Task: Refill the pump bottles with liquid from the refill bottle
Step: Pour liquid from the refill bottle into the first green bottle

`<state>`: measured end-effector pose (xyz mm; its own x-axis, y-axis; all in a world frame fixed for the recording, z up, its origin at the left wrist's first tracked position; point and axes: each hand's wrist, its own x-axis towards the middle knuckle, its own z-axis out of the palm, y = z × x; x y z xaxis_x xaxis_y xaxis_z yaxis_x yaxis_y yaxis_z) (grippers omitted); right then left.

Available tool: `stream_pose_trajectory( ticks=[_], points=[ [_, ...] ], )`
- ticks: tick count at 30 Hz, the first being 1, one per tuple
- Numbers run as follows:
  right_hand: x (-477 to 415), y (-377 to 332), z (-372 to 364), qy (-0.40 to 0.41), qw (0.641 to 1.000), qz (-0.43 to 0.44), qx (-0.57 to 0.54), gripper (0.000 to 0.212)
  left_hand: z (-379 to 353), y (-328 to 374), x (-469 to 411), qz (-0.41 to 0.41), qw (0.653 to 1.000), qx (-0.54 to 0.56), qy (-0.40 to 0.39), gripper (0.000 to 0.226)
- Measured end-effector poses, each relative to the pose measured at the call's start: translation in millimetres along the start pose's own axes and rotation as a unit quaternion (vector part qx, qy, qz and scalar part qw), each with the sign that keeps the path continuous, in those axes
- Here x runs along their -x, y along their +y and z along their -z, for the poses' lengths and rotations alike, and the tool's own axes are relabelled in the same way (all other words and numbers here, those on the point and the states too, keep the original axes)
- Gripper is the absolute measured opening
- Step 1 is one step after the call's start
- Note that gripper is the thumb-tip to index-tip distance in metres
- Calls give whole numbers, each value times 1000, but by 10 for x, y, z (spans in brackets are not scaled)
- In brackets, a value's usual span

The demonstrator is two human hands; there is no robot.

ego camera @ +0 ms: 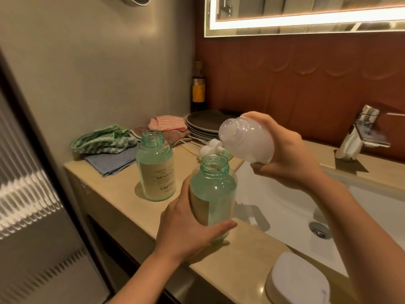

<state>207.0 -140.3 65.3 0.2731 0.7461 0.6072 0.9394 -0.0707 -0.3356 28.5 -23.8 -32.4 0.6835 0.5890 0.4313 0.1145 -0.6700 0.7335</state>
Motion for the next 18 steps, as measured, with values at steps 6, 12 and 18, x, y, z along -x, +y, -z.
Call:
stream_pose_trajectory(
  ticks=[6,12,18],
  points=[
    [-2,-32,3,-26,1000,13,7,97,-10,-28,1,-18,1000,9,1,86],
    [-12,-54,13,-18,999,34,30,95,-8,-29,3,-17,1000,17,2,83],
    [-10,-52,40,14,990,54,130,93,-9,-22,6,-17,1000,18,6,82]
  ],
)
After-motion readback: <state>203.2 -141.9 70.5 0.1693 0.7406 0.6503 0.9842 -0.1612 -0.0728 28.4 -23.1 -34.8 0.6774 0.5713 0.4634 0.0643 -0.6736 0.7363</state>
